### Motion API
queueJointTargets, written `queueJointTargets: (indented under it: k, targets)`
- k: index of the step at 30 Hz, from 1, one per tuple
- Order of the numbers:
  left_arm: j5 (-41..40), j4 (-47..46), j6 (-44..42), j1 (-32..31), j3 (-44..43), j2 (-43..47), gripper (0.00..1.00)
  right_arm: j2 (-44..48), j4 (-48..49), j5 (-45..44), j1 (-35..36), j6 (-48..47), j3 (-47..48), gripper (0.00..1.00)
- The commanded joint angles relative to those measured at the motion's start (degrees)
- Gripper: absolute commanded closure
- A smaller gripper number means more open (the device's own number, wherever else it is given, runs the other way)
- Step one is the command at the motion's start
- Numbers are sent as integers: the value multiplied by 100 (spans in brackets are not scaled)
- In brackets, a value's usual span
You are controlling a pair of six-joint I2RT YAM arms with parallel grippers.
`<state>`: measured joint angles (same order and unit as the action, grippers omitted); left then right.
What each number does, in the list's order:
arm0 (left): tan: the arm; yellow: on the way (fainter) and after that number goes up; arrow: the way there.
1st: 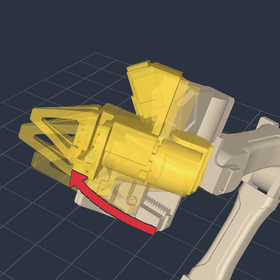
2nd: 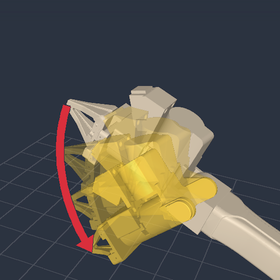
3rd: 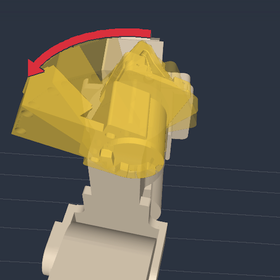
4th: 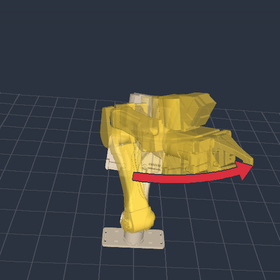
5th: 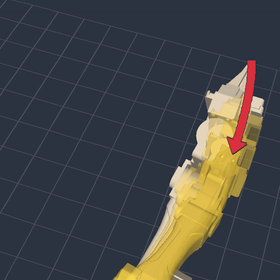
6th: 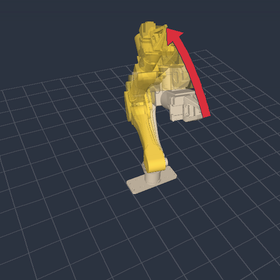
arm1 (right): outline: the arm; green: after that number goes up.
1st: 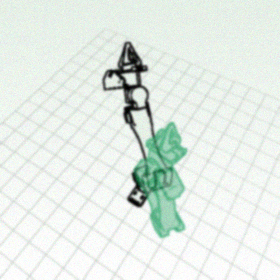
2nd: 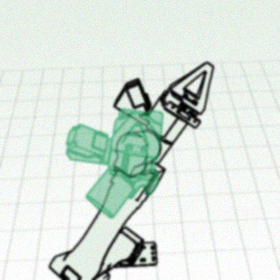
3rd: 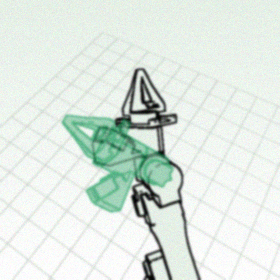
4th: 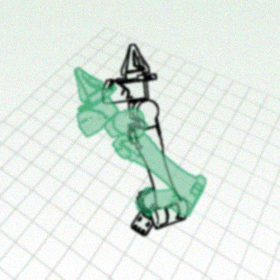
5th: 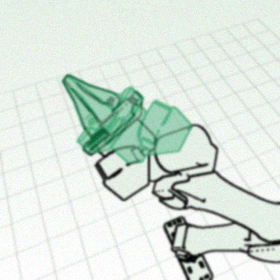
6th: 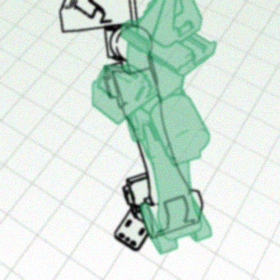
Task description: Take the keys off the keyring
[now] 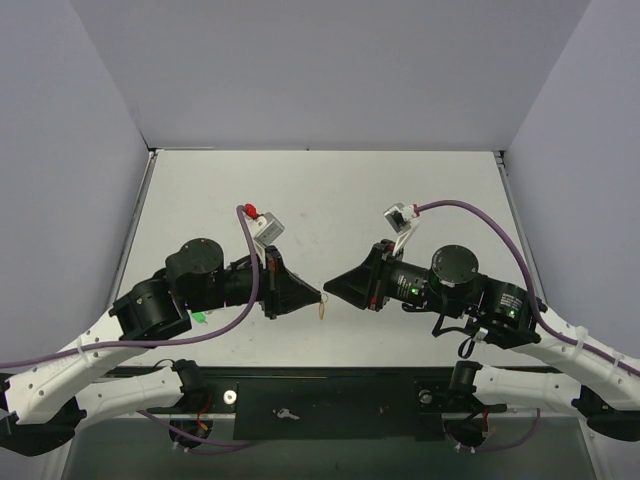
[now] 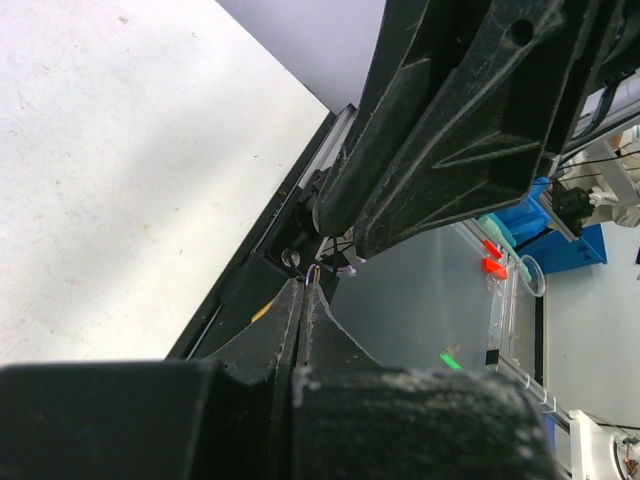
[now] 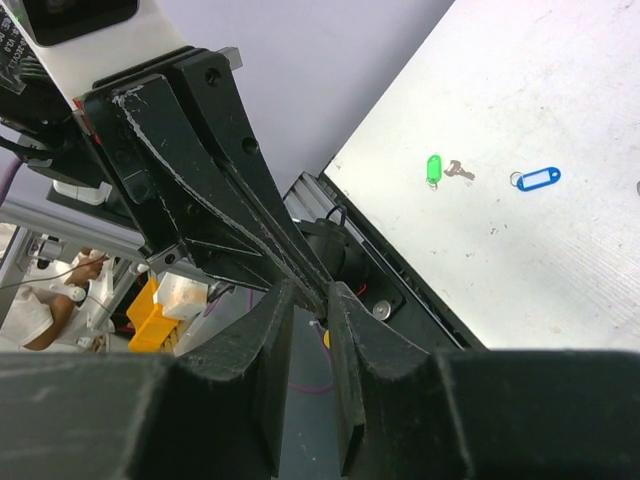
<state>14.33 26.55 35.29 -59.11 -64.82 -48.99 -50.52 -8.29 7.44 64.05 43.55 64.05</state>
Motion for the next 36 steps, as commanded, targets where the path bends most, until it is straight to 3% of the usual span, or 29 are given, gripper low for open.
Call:
queueJointTargets:
  k: [1,8,17,22,25,29,36]
  targets:
    - [-228,52,-66,-13,-172,-31,100,-10,250,-216,-51,66,-94,83]
    - [-948,439,30,-4,-75,-75,100,25,-23,-595,-77,75,-156,82]
    - [-1820,1045,163,330,-40,-550,100,-1,-383,-1008,-68,92,-95,66]
    - [-1618,1151,250,1164,118,-655,100,-203,-831,-1061,-60,153,-33,63]
    - [-1085,1029,207,1918,293,-673,100,-379,-954,-1139,72,259,-130,62]
    - [-652,914,49,2499,330,-866,100,-678,-1192,-1552,712,233,-156,60]
    - [-572,1028,-198,3195,39,-1463,100,-1818,-1394,-2335,2119,-65,-253,60]
